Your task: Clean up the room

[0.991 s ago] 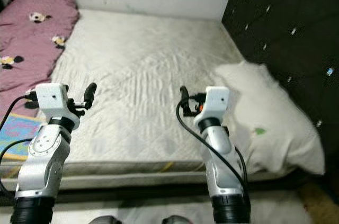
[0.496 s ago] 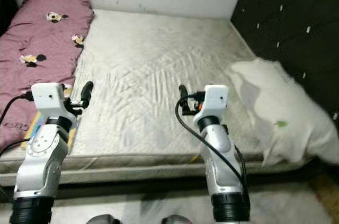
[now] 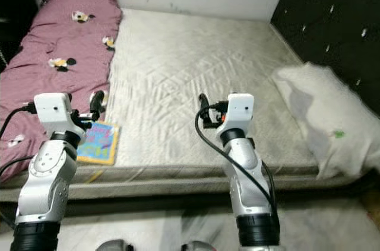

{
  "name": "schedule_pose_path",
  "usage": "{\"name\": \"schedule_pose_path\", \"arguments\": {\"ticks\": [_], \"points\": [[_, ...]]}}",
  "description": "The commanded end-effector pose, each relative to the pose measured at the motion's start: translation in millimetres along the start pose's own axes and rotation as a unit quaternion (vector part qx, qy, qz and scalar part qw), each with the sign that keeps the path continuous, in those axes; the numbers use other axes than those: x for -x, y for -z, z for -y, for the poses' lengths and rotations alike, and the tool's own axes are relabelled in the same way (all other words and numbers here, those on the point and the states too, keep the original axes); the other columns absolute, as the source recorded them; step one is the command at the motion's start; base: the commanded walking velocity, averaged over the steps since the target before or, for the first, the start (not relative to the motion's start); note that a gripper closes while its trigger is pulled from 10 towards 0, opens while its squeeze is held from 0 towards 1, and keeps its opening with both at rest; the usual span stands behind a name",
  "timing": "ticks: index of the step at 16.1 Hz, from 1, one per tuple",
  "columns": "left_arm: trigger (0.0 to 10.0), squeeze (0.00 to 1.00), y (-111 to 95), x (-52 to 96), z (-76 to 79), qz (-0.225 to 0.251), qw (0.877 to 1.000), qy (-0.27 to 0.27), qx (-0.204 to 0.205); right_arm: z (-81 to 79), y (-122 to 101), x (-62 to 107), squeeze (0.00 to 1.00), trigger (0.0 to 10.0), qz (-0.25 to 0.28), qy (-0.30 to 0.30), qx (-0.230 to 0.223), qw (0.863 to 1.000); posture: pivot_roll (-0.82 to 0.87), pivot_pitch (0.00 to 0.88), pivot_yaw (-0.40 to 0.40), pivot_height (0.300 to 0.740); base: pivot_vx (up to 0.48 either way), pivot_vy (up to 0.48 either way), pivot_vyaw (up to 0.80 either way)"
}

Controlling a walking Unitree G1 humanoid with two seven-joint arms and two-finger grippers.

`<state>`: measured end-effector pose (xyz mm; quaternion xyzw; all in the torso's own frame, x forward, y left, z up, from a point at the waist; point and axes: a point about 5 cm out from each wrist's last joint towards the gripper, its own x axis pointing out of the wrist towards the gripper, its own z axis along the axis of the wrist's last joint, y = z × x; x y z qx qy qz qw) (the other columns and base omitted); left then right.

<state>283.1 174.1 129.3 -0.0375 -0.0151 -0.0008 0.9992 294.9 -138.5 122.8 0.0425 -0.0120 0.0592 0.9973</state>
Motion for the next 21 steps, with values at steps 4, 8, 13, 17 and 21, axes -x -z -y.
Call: {"name": "schedule_pose_path", "arguments": {"ticks": [4, 8, 13, 17, 21], "points": [[10.0, 0.00, -7.0, -0.1, 8.6, 0.018, 0.999, 0.027, 0.006, 7.3, 0.2, 0.9, 0.00, 10.0, -0.001, 0.013, 0.004, 1.000, 0.02, 0.000, -0.096, 0.740, 0.062, 0.000, 0.00], [10.0, 0.00, -7.8, 0.2, 8.6, 0.020, 0.999, 0.030, 0.008, 7.3, 0.1, 0.6, 0.00, 10.0, -0.001, 0.013, 0.005, 1.000, 0.02, 0.000, -0.094, 0.740, 0.286, 0.000, 0.00], [10.0, 0.00, -7.9, 0.4, 9.0, 0.021, 0.999, 0.032, 0.009, 7.6, 0.4, 0.5, 0.00, 10.0, -0.001, 0.015, 0.006, 1.000, 0.02, 0.000, -0.095, 0.740, 0.324, 0.000, 0.00], [10.0, 0.00, -7.8, 0.5, 8.8, 0.020, 0.999, 0.031, 0.008, 8.1, 0.4, 0.3, 0.00, 10.0, -0.002, 0.016, 0.006, 1.000, 0.02, 0.000, -0.095, 0.740, 0.330, 0.000, 0.00], [10.0, 0.00, -7.1, 0.4, 7.9, 0.018, 0.999, 0.028, 0.007, 8.6, 0.4, 0.3, 0.00, 10.0, -0.002, 0.018, 0.008, 1.000, 0.02, 0.000, -0.095, 0.740, 0.221, 0.000, 0.00]]}}
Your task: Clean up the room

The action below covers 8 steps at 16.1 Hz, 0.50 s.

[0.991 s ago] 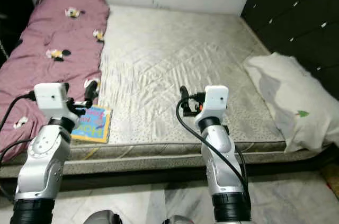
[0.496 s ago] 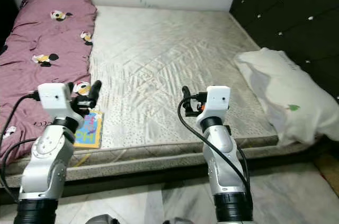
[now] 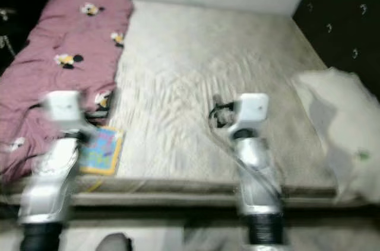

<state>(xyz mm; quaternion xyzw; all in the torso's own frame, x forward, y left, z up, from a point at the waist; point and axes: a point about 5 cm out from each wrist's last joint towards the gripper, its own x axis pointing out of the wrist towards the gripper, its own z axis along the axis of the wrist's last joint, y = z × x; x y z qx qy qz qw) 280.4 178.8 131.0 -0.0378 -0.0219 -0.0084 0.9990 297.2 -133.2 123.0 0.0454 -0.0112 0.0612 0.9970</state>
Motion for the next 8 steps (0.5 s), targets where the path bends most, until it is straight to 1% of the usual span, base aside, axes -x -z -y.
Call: {"name": "schedule_pose_path", "arguments": {"ticks": [1, 4, 6, 8], "points": [[10.0, 0.00, -4.4, -2.5, 12.6, 0.010, 1.000, 0.019, 0.004, 13.7, 0.2, 3.2, 0.00, 10.0, -0.001, 0.021, 0.011, 1.000, 0.02, 0.000, -0.095, 0.740, 0.000, 0.000, 0.00], [10.0, 0.00, -3.7, -3.0, 12.1, 0.006, 1.000, 0.016, 0.001, 14.1, 0.4, 2.8, 0.00, 10.0, -0.003, 0.022, 0.011, 1.000, 0.02, 0.000, -0.095, 0.740, 0.000, 0.000, 0.00], [10.0, 0.00, -3.5, -3.0, 10.5, 0.006, 1.000, 0.013, 0.004, 15.1, 1.5, 2.6, 0.00, 10.0, -0.006, 0.024, 0.009, 1.000, 0.02, 0.000, -0.095, 0.740, 0.000, 0.405, -0.80], [10.0, 0.00, -2.9, -3.1, 9.9, 0.004, 1.000, 0.012, 0.006, 15.2, 1.5, 2.4, 0.00, 10.0, -0.007, 0.024, 0.009, 1.000, 0.02, 0.000, -0.097, 0.740, 0.000, 0.476, -0.53]]}}
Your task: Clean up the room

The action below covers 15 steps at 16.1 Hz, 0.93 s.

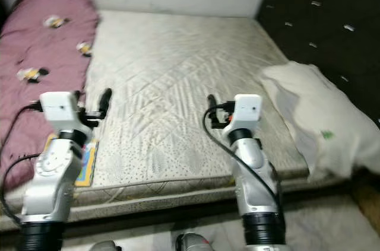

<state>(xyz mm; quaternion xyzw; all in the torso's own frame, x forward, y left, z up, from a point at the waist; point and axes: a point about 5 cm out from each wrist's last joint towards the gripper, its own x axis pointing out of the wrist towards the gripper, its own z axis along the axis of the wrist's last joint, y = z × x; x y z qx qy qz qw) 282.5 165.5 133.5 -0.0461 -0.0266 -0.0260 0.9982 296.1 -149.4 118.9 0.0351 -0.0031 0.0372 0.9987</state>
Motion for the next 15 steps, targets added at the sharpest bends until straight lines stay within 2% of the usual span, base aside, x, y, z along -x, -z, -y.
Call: {"name": "schedule_pose_path", "arguments": {"ticks": [1, 10, 15], "points": [[10.0, 0.00, -1.5, -0.8, -3.3, -0.001, 1.000, -0.006, 0.000, -1.1, -1.1, -0.8, 0.00, 10.0, 0.000, -0.001, 0.000, 1.000, 0.02, 0.000, -0.097, 0.740, 0.000, 0.476, 0.00], [10.0, 0.00, -2.4, -1.0, -3.5, 0.003, 1.000, -0.011, 0.001, -1.5, 0.3, -1.4, 0.00, 10.0, -0.004, -0.006, 0.001, 1.000, 0.03, 0.000, -0.102, 0.740, 0.000, 0.475, 0.00], [10.0, 0.00, -4.1, -0.7, -2.6, 0.012, 1.000, -0.008, -0.002, -2.6, 1.4, -1.8, 0.00, 10.0, -0.007, -0.011, 0.002, 1.000, 0.03, 0.000, -0.104, 0.740, 0.000, 0.064, 0.00]]}}
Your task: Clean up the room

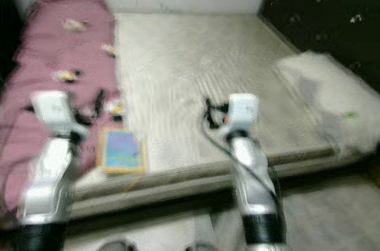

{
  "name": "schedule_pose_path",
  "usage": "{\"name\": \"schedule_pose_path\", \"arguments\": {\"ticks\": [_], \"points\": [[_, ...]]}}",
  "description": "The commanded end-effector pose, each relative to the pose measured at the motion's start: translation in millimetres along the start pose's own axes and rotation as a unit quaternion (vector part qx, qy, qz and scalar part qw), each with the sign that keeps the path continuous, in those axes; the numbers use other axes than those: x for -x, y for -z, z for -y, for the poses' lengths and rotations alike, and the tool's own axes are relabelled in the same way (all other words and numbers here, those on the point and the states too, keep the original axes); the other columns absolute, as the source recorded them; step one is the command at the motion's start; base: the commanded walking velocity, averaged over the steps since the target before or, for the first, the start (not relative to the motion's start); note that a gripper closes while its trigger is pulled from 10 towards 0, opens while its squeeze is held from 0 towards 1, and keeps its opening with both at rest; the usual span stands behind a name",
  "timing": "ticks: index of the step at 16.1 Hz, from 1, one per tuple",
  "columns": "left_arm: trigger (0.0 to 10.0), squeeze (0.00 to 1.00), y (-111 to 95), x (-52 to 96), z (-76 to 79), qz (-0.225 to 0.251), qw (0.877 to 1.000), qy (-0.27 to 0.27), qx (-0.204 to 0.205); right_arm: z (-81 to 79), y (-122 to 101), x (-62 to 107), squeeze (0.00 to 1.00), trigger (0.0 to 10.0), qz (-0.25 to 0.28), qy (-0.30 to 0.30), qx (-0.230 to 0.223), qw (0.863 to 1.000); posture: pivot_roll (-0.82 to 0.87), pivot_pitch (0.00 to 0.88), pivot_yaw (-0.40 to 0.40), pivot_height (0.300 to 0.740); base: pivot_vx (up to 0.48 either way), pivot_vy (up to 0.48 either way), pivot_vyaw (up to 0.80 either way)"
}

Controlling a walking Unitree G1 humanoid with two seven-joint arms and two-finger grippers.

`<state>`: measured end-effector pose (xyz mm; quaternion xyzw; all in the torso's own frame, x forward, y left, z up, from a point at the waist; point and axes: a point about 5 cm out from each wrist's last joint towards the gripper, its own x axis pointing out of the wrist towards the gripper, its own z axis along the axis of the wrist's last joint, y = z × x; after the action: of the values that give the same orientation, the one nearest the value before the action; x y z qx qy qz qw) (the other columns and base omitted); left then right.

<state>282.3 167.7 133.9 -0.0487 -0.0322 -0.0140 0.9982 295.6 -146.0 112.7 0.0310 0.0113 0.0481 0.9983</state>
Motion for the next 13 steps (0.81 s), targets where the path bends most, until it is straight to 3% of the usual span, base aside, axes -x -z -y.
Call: {"name": "schedule_pose_path", "arguments": {"ticks": [1, 4, 13], "points": [[10.0, 0.00, -3.8, -0.9, -0.5, 0.006, 1.000, 0.004, -0.003, 0.5, -4.8, -1.8, 0.00, 10.0, 0.007, -0.001, -0.002, 1.000, 0.03, 0.000, -0.105, 0.740, 0.000, 0.000, 0.00], [10.0, 0.00, -5.2, -0.7, -2.4, 0.012, 1.000, 0.004, -0.010, -0.2, -4.4, -1.5, 0.00, 10.0, 0.008, -0.005, -0.002, 1.000, 0.03, 0.000, -0.107, 0.740, 0.089, 0.000, 0.00], [10.0, 0.00, -4.1, 0.9, -1.7, 0.012, 1.000, 0.003, -0.008, -0.9, -4.9, -2.2, 0.00, 10.0, 0.006, -0.007, -0.001, 1.000, 0.03, 0.000, -0.108, 0.740, 0.424, 0.000, 0.00]]}}
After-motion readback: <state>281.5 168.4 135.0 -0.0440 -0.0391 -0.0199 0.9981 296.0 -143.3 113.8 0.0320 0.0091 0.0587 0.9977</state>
